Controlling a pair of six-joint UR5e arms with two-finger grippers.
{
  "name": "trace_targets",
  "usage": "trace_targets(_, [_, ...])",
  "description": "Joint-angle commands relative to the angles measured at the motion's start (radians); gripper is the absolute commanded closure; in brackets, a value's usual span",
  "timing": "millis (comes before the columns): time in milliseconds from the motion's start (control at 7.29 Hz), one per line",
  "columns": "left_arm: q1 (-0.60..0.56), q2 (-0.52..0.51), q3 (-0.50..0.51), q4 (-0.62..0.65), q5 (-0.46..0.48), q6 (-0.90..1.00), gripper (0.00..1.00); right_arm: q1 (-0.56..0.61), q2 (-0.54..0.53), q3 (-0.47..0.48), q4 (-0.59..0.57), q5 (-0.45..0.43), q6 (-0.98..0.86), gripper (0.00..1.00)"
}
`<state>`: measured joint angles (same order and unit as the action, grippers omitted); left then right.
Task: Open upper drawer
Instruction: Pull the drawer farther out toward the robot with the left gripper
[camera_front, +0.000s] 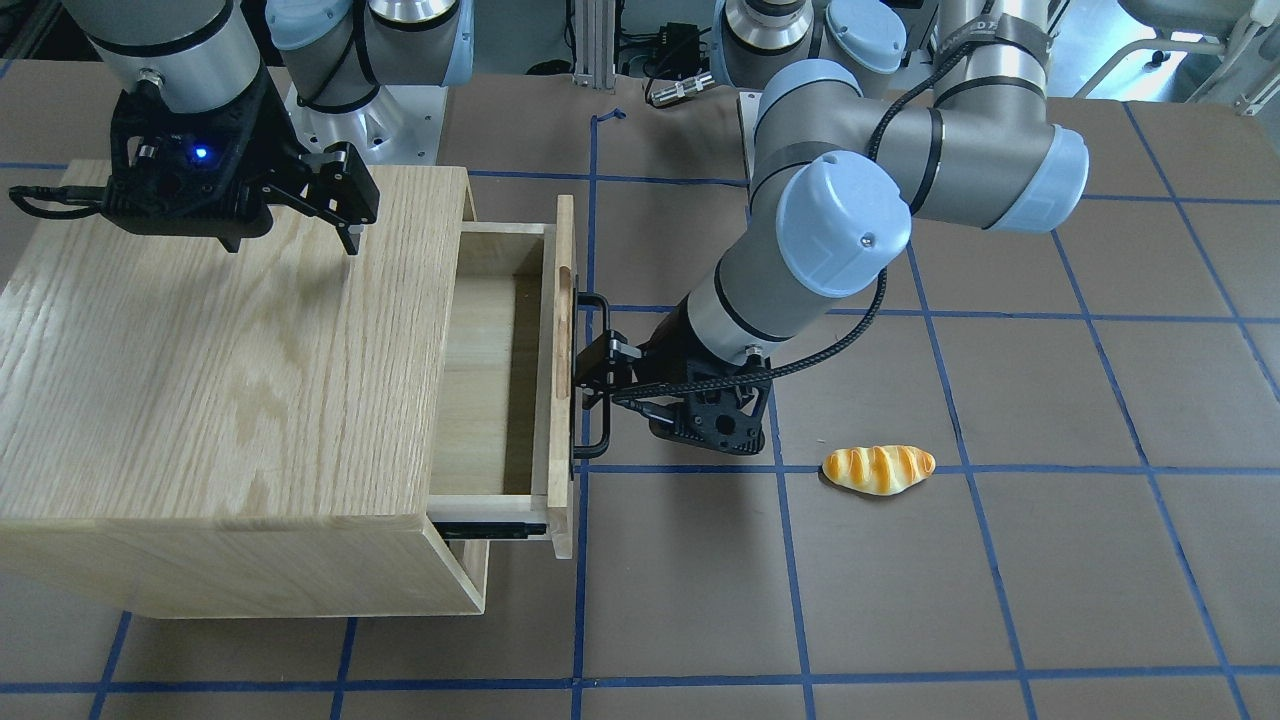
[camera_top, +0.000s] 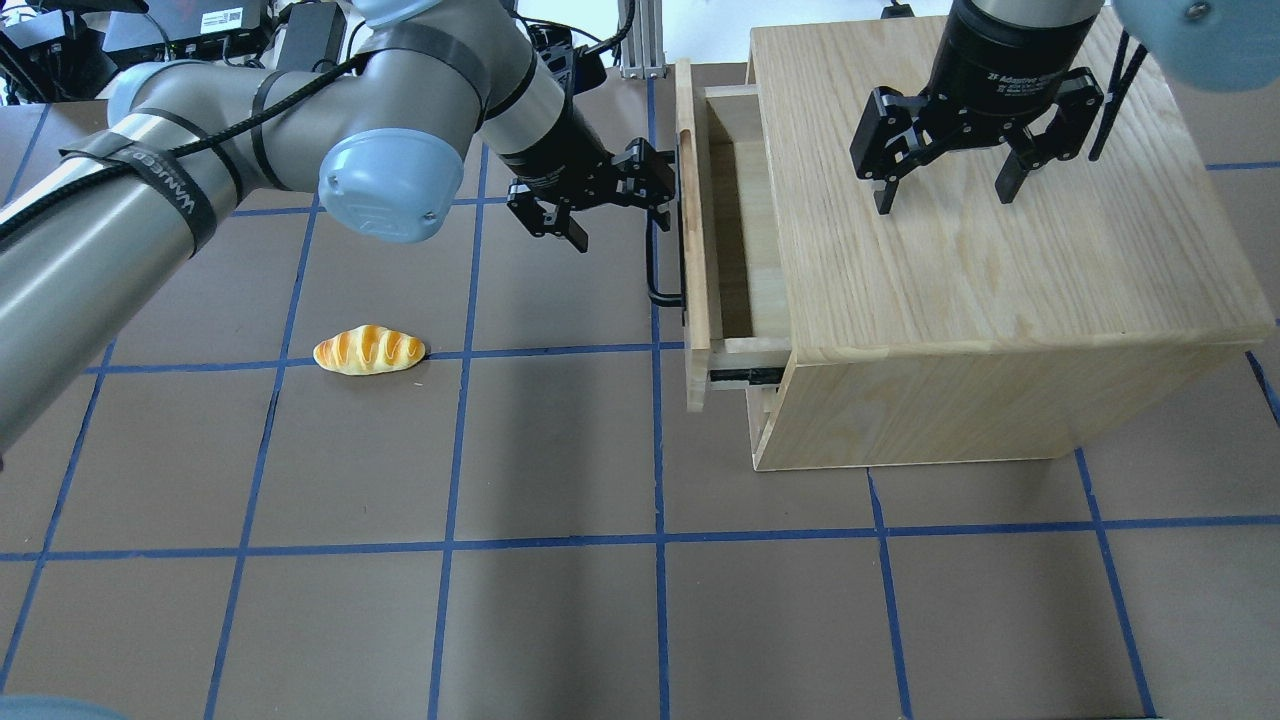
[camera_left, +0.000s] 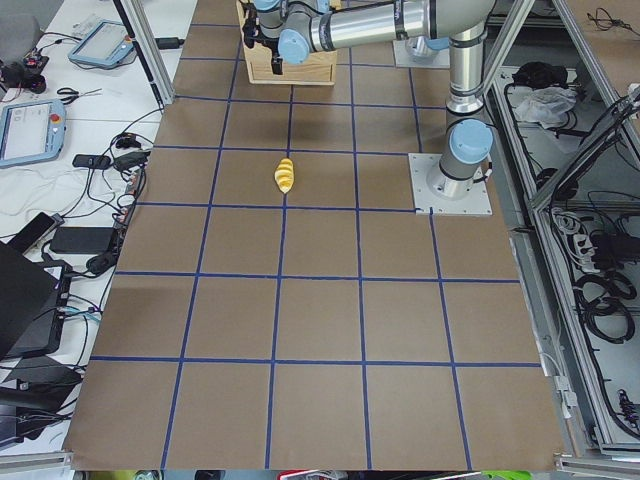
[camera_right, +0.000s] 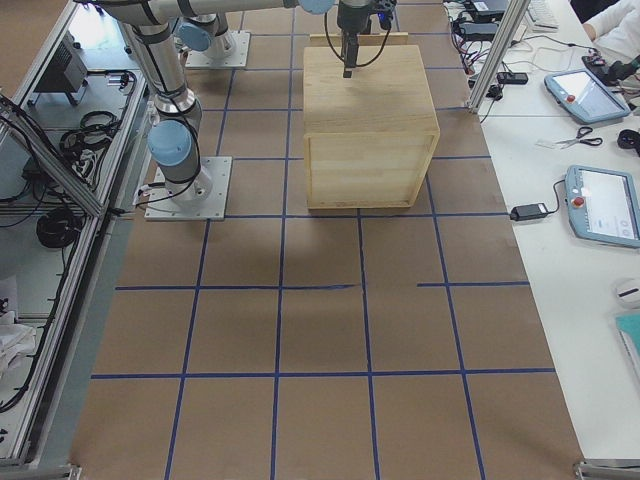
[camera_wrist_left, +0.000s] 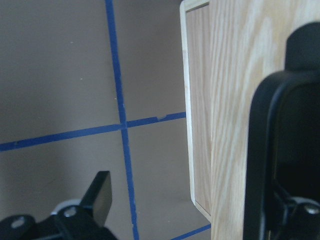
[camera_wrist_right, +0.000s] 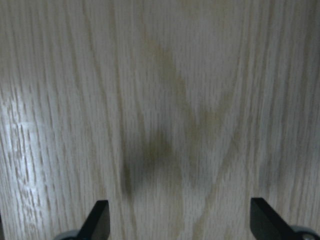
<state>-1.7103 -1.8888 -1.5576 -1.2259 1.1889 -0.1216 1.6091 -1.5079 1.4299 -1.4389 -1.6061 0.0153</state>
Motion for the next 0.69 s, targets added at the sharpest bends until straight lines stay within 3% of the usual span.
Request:
trace_targets(0, [0.093,0.049,-0.01,-0.067,0.006,0.01,0.0,0.0,0.0,0.0,0.0,0.0,0.0,0.0])
trace_targets(549, [0.204,0.102,-0.03,-0.152,0.044,0.071,0.0,0.0,0.0,0.0,0.0,0.0,-0.002,0.0])
